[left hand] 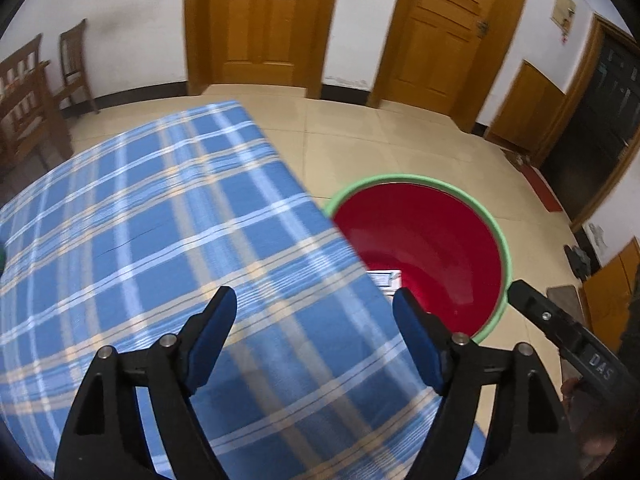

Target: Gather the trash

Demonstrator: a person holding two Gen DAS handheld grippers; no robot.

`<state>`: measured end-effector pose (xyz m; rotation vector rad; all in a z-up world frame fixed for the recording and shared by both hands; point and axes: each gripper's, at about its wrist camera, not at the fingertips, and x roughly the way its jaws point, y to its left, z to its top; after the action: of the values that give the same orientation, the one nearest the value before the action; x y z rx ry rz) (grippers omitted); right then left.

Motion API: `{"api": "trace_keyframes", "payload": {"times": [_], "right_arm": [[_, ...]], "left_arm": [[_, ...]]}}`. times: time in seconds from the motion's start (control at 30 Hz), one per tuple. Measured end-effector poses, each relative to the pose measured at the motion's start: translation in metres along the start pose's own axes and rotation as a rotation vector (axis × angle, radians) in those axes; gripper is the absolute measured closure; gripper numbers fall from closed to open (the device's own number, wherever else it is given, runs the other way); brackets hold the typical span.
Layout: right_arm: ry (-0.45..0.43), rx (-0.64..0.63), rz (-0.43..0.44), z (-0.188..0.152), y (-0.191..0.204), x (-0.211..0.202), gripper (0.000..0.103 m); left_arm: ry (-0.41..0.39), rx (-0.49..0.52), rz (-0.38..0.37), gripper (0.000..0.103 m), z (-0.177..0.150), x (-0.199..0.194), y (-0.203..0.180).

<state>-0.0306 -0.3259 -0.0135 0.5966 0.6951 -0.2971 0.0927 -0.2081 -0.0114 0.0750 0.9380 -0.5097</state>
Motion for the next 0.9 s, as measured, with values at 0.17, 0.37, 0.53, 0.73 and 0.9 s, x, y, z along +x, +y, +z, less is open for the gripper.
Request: {"api": "trace_keyframes", "payload": {"times": [0.17,0.37,0.53,0.73,0.9], "right_arm": [[-0.002,-0.041,0.019,-0.007,0.024,-0.006,0.022],[0.001,-0.101,0.043,-0.018,0.053,-0.010,0.012],[0.000,-0.158,0.066,-0.030,0.078,-0.015,0.008],[-0.007,-0.221,0.087,-0.045,0.103,-0.023,0.005],[-0.009,-0.260,0.104,-0.054,0.120,-0.029,0.004]], "left_arm": [[-0.029,-0.056,0.040,0.017,-0.010,-0.019,0.020],[-0.066,-0.116,0.094,0.015,-0.024,-0.043,0.048],[-0.088,-0.166,0.121,0.015,-0.035,-0.061,0.068],[-0.130,-0.212,0.182,0.015,-0.051,-0.084,0.089],[-0.166,-0.240,0.243,0.015,-0.064,-0.104,0.102]]}}
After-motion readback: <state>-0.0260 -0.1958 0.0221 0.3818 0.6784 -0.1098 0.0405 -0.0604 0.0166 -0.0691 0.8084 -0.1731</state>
